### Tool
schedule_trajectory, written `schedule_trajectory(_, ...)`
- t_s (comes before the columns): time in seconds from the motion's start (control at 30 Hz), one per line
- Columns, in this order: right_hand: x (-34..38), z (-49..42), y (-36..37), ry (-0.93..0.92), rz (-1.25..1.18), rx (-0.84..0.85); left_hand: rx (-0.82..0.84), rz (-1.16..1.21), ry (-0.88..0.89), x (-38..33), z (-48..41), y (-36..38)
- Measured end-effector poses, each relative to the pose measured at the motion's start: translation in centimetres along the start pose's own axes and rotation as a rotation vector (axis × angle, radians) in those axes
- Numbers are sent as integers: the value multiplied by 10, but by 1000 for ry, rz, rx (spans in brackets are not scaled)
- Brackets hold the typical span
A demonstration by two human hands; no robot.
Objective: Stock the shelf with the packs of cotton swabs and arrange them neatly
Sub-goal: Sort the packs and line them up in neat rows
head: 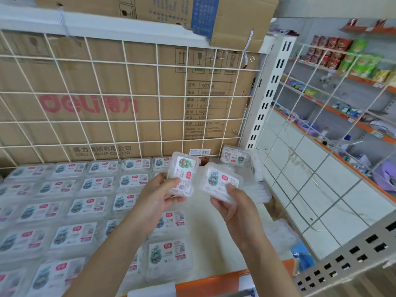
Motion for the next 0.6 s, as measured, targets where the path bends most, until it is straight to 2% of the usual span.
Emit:
schedule_trajectory(0.2, -15, -5, 19, 34, 77, 83, -56, 130, 4, 11, 4, 24)
schedule_trajectory(0.37, -7, -8, 24, 36, 47, 160, -113, -134, 37, 11, 0, 30)
schedule_trajectory(0.6, 0, -17, 7, 27, 257, 147, -92, -97, 87, 4, -4, 35)
Point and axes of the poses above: each hand's wrist, its own z-axis away from the middle knuckle, its own y-axis out of the palm, x = y × z, the point moved 5 cm from there along -z, towards the middle knuckle, and after that the axes turned 5 degrees about y, right-handed, at the moved point
